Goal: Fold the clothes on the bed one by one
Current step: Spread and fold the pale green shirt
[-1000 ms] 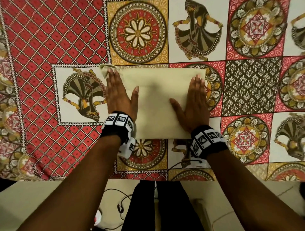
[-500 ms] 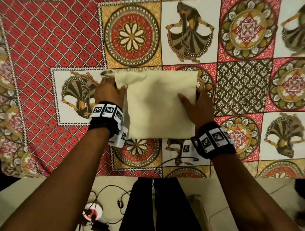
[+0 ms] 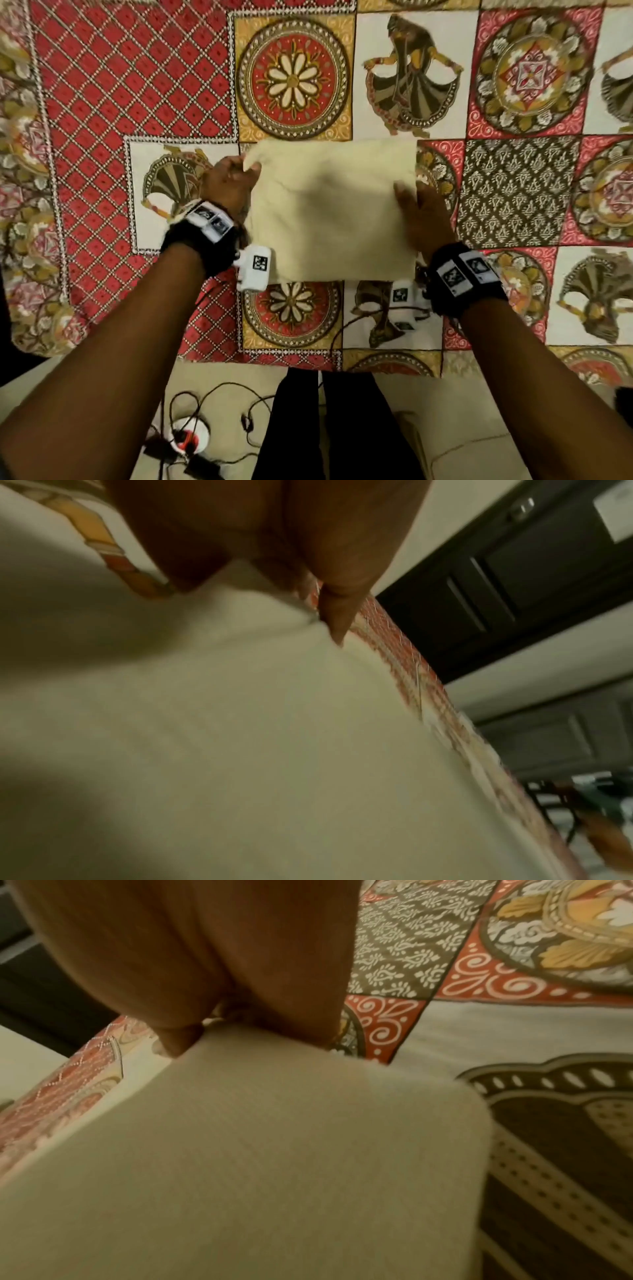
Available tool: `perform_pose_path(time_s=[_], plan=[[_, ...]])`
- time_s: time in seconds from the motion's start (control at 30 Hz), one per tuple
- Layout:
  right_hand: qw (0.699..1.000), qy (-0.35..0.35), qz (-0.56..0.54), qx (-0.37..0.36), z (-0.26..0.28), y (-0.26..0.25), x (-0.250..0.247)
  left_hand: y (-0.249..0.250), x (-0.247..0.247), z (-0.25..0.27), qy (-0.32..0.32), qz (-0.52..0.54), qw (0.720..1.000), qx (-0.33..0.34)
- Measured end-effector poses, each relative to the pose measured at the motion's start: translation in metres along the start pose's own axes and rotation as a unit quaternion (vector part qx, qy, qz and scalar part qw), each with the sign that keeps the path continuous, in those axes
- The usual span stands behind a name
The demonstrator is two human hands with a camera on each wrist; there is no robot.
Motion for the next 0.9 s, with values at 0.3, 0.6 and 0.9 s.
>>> perform_pose_path(time_s=[0.3, 0.6, 0.9], plan=[[0.993, 0.081, 0.023, 0.083, 0.046, 0.007, -0.001, -0.029, -0.007, 0.043, 0.026, -0.071, 0.997, -0.026], [0.975, 0.103, -0.14, 0.137, 0.039, 0.0, 0.017, -0.029, 0.016, 0.022, -0.003, -0.035, 0.996, -0.08], [0.942, 0.003, -0.309, 0.131, 0.088, -0.077, 0.015, -0.018, -0.052, 0.087, -0.086, 0.205, 0.957, -0.186]])
Point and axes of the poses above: each hand's wrist, its own z-axis away from the middle knuckle, its own x-axis out of the palm, y = z × x, the point moved 5 cm from there along -z, towards the middle knuckle, and after that the axes turned 6 degrees about y, right-handed, at the moved point
